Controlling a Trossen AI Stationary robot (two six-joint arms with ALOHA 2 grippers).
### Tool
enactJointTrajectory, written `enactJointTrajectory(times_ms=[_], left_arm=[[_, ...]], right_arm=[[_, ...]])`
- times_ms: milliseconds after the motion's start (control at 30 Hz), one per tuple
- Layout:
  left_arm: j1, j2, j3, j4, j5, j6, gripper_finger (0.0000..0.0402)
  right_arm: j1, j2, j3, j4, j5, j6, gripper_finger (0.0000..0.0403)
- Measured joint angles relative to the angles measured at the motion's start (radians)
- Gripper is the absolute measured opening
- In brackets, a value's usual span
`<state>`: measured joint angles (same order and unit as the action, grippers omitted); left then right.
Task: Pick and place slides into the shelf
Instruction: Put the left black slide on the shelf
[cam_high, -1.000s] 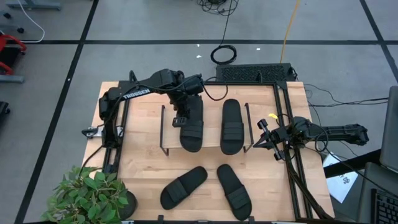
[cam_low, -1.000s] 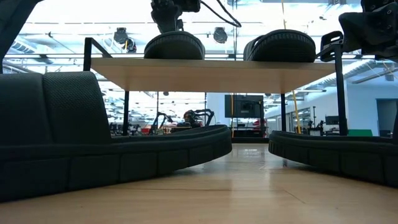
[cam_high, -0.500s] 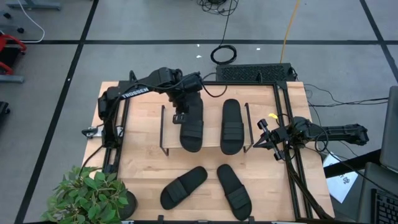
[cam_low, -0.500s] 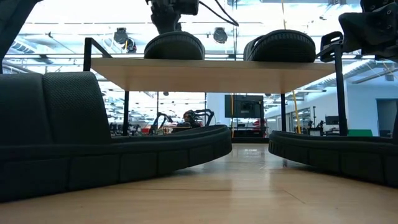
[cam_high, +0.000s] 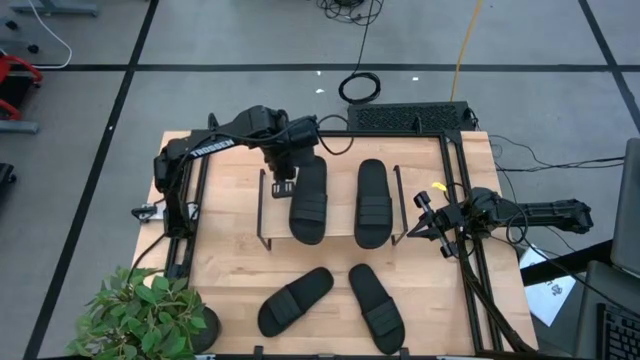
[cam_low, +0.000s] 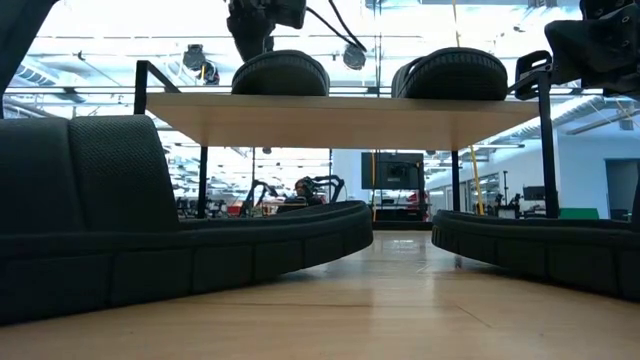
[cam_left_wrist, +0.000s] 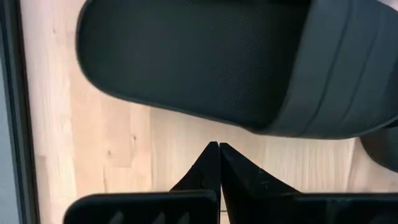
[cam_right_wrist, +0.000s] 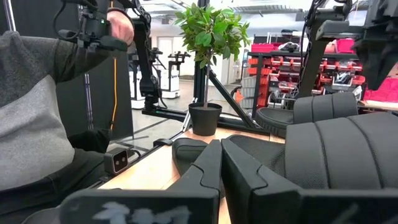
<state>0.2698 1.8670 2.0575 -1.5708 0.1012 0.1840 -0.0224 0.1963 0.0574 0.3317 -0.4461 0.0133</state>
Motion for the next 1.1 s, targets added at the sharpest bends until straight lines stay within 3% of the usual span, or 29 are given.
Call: enactJointTrajectory(times_ms=[500,1100], left_arm=[[-0.024,0.0,-0.224,-0.001,0.004,-0.016,0.0],[-0.083,0.0,-0.23,0.019,0.117,0.023,0.0]], right_arm=[[0.0,0.001,0.0,0.0,0.0,0.001,0.0],[0.0,0.0,0.0,0.0,0.0,-0.002,0.0]])
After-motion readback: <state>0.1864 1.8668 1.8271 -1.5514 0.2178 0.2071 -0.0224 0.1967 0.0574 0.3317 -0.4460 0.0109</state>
